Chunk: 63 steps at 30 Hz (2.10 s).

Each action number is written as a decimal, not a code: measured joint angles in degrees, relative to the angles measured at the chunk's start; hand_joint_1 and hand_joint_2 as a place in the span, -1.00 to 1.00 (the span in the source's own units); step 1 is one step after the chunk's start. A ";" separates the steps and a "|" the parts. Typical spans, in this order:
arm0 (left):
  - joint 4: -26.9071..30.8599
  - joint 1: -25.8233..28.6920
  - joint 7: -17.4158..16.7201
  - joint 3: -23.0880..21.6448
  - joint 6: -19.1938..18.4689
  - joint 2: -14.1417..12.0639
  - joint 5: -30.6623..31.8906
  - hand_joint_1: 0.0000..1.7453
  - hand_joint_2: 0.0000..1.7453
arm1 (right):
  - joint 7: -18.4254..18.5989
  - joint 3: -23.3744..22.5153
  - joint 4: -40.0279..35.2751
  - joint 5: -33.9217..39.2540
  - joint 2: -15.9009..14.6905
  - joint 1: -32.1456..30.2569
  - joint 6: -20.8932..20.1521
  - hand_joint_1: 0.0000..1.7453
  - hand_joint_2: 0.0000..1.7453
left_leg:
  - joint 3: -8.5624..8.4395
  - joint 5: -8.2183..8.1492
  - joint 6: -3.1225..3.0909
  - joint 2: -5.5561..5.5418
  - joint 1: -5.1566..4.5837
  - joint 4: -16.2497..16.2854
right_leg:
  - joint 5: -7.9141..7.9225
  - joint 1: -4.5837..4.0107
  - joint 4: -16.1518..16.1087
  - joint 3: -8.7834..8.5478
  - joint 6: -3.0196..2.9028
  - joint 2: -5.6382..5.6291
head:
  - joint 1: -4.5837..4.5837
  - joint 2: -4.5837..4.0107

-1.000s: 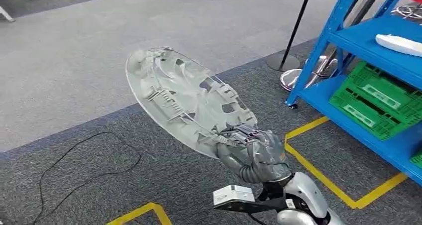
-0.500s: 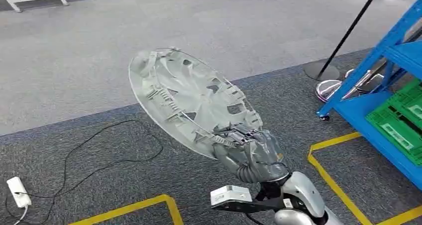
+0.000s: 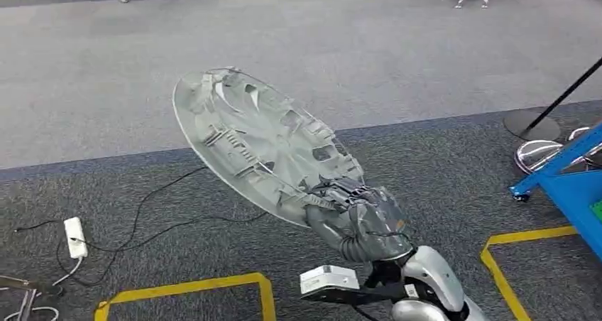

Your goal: Take the parts from the cabinet and place them on the table.

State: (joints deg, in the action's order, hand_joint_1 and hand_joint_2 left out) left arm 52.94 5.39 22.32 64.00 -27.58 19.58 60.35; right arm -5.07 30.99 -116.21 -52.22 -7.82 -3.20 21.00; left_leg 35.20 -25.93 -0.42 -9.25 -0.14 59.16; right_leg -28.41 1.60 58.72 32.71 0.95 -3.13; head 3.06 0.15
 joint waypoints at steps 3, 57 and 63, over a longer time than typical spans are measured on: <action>0.33 0.13 -0.50 -0.63 0.00 0.04 -0.61 -1.00 1.00 | 0.07 0.00 -0.02 -0.02 0.20 -0.01 -0.02 1.00 1.00 | 3.43 -4.55 0.98 7.90 -0.17 7.71 | -0.16 -0.20 -0.32 -0.67 -0.72 2.62 | -0.46 0.00; 3.03 6.94 -11.76 -27.28 10.82 0.02 -20.30 -1.00 1.00 | -3.65 -6.40 -0.83 3.06 -2.62 -5.29 1.05 1.00 1.00 | -1.42 -1.45 -1.77 3.08 -0.40 0.15 | 0.23 -0.22 0.89 1.58 1.19 -2.18 | 0.20 0.00; 3.47 8.21 -10.31 -27.23 8.35 -0.39 -19.17 -1.00 1.00 | -3.67 -6.49 -1.22 2.82 -2.65 -5.20 0.77 1.00 1.00 | 0.55 -3.43 0.51 6.82 -0.30 3.46 | -0.10 -0.03 -0.71 -0.54 0.02 1.83 | -0.40 0.00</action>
State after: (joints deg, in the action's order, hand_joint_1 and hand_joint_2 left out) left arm 56.41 13.60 12.00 36.76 -19.24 19.19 41.18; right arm -8.74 24.50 -117.44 -49.40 -10.47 -8.40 21.77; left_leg 35.75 -29.36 0.10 -2.43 -0.44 62.62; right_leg -28.51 1.57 58.01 32.17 0.98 -1.30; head 2.66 0.15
